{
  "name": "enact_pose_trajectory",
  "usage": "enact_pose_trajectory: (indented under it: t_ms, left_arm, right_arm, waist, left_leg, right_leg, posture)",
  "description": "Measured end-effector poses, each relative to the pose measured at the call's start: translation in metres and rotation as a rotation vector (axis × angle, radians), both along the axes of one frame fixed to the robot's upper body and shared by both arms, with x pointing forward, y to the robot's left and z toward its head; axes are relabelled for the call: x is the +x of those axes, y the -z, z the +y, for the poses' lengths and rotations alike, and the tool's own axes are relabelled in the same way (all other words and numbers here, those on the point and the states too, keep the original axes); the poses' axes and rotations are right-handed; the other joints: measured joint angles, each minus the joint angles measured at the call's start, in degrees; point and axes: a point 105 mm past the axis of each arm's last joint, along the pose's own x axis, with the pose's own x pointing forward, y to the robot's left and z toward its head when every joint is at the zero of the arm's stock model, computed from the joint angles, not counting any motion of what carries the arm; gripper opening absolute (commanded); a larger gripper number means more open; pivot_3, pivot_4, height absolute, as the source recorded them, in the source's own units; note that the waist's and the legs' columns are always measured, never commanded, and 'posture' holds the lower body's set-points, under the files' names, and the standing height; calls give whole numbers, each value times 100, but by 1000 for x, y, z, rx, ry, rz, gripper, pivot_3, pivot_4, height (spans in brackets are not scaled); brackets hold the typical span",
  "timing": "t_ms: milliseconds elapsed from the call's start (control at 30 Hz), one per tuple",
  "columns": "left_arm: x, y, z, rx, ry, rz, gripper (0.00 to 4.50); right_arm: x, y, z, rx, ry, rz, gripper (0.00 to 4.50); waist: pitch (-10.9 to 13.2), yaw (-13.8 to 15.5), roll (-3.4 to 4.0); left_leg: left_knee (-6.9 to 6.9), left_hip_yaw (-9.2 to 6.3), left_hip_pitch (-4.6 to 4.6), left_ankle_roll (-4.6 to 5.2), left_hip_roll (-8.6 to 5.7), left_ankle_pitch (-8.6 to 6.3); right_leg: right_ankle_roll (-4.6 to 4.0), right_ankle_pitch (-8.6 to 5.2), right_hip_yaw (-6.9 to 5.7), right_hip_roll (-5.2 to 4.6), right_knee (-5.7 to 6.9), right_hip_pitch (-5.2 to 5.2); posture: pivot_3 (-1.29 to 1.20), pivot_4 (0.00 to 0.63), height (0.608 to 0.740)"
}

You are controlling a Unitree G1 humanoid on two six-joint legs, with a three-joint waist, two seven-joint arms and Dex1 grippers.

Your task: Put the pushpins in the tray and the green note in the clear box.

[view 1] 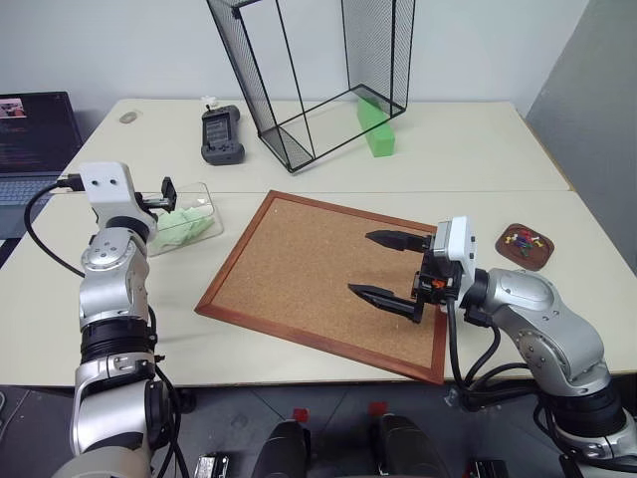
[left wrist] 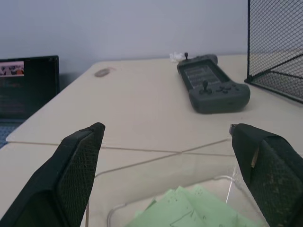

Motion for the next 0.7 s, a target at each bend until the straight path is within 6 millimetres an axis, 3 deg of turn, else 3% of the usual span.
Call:
enact_pose_trajectory:
  t_ms: [200,300,433,500,600,700]
  left_arm:
    - [-21,3,-30,94,188,45,4491]
    - [-47,8,-66,98,339,71,4491]
    - [-67,24,-92,18,388,116,4491]
    - [-79,36,-99,-8,374,141,4491]
    - [-96,67,-110,-71,355,224,4491]
    - [-100,75,-107,-65,294,236,4491]
  right_arm:
    - [3,0,-4,18,59,0,4500]
    - [19,9,-22,41,314,15,4500]
    - [31,22,-43,17,595,-1,4500]
    - [32,28,-55,12,732,-13,4500]
    - [27,57,-76,-25,942,39,4500]
    - [22,67,-86,-38,1040,56,4500]
  waist:
    - [0,-12,0]
    - [0,10,0]
    - [0,22,1]
    - [-4,20,-1]
    - [-4,19,0]
    - [-3,10,1]
  left_leg:
    - [-4,0,-3,-4,10,-2]
    - [-4,-4,-5,-17,5,-4]
    - [-2,0,-5,-21,1,-2]
    - [-4,3,6,-25,2,0]
    - [-6,6,8,-24,4,0]
    - [-5,7,15,-25,6,0]
  right_leg:
    - [-1,0,5,-13,-2,-4]
    - [-3,-1,9,-29,-1,-4]
    - [-2,-2,6,-28,-1,-2]
    - [-1,-2,6,-25,-2,6]
    - [-1,-3,9,-22,0,6]
    - [-2,-3,10,6,1,8]
  posture:
    - [0,150,740]
    - [0,150,740]
    - [0,150,740]
    - [0,150,740]
    - [0,150,740]
    - [0,150,740]
